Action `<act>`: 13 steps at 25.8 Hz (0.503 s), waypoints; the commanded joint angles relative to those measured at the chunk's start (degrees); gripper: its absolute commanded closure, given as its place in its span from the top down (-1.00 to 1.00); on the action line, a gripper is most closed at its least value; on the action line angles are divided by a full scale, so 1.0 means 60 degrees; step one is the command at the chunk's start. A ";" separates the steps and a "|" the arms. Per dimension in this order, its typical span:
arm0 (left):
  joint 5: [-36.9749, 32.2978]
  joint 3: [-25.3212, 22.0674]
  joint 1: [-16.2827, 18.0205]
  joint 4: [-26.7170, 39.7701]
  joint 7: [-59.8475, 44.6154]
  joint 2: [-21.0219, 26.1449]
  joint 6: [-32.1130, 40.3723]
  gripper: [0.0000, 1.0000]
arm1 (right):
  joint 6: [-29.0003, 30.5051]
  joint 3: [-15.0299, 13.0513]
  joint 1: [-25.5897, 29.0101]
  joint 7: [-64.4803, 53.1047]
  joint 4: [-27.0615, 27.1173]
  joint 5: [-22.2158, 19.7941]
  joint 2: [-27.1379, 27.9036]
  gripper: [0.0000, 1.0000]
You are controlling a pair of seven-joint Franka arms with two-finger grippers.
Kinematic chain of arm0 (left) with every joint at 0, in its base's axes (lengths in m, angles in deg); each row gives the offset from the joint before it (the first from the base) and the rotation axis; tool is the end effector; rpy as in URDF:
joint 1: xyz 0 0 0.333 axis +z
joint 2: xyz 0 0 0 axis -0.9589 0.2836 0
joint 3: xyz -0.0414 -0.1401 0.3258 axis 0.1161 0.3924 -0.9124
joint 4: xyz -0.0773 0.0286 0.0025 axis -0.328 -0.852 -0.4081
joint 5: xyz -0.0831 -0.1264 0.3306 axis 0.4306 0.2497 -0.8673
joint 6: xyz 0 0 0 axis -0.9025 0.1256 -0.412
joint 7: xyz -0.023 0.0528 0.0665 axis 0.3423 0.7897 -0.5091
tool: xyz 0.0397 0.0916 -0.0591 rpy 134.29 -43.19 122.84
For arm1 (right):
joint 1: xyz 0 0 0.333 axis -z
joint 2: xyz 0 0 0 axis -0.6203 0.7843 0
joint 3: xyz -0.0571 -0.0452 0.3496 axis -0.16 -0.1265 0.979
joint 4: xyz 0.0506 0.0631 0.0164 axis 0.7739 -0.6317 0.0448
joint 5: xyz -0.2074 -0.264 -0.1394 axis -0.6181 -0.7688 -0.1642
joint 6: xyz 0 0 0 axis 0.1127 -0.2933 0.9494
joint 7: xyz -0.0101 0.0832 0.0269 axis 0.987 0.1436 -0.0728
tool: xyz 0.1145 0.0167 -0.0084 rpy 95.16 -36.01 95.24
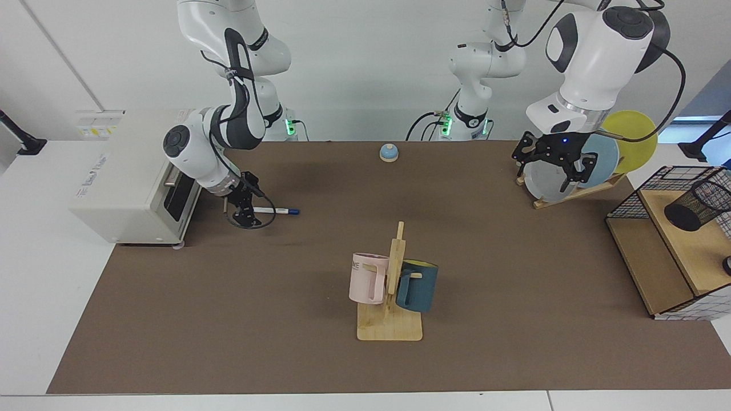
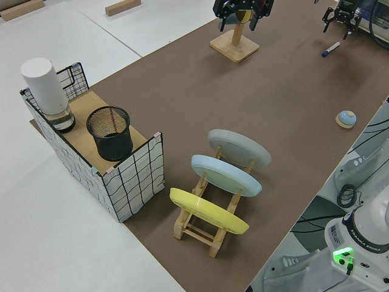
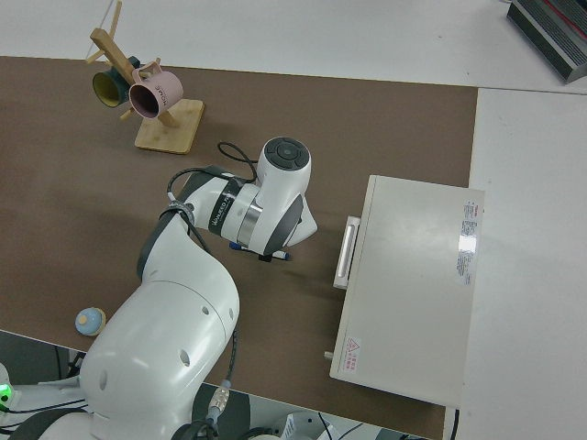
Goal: Put markers into pen holder
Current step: 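Reach the right gripper down to the blue-capped white marker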
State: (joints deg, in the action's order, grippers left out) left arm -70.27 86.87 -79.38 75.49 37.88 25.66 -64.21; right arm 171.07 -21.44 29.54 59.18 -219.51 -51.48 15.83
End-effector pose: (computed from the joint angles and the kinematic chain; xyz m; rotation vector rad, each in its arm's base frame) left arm 0.5480 -0.0642 0.6189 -2.9470 0.9647 -0.1357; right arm 0.4839 0.0152 0.3612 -2.1166 2.1438 0.4321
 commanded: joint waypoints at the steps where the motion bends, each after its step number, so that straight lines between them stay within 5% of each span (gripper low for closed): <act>1: -0.0297 -0.0088 -0.0138 0.0144 0.1116 -0.0016 -0.0484 0.98 | 0.0722 0.0082 0.0032 -0.0398 -0.0546 0.0317 -0.0032 1.00; 13: -0.0357 -0.0088 -0.0138 0.0466 0.3050 -0.0030 -0.0324 0.99 | 0.0752 0.0082 0.0105 -0.1027 -0.0854 0.0302 -0.0062 1.00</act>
State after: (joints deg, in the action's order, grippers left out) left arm -71.36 86.98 -79.46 76.51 51.97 25.88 -65.57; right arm 173.62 -21.19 29.45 56.98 -223.03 -51.36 16.13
